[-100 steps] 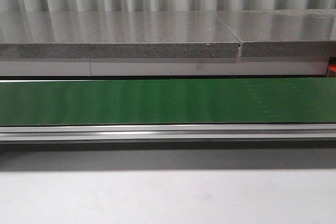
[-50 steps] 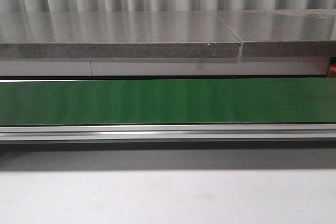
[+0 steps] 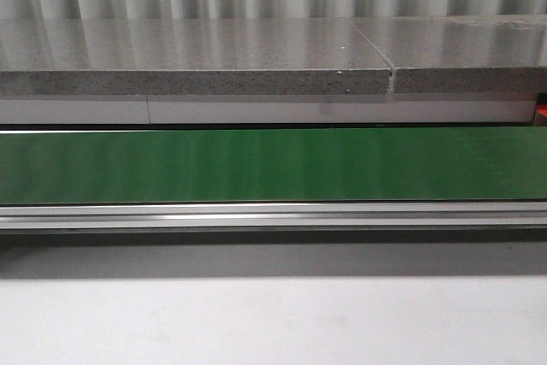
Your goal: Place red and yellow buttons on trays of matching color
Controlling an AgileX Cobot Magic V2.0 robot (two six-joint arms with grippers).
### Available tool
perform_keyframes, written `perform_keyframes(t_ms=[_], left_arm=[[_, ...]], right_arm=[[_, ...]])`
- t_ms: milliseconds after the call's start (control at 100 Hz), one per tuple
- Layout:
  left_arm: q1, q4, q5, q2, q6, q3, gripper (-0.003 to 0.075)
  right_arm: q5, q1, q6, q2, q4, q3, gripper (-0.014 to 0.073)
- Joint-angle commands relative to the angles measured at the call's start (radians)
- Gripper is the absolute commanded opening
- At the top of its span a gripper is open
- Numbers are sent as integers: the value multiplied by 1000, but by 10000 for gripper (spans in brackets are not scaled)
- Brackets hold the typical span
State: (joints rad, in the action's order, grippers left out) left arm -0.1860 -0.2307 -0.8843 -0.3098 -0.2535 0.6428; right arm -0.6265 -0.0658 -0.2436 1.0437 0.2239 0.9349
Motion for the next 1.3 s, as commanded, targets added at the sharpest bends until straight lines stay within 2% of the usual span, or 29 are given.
perform_keyframes(t_ms=[0, 460, 710, 1150, 1290], left_arm=[[-6, -19, 65, -10, 2, 25, -20], [-6, -19, 99, -10, 2, 25, -20], [-6, -19, 116, -10, 2, 25, -20], [-6, -5, 182, -38, 6, 25, -20], [-6, 66, 207, -130, 145, 35, -20]], right_arm=[[97, -1, -27, -100, -1, -27, -50], [96, -1, -28, -544, -1, -263, -50], [-6, -1, -28, -734, 0, -355, -50], [-40, -1, -28, -773, 1, -377, -50], [-46, -1, -28, -773, 1, -377, -50]])
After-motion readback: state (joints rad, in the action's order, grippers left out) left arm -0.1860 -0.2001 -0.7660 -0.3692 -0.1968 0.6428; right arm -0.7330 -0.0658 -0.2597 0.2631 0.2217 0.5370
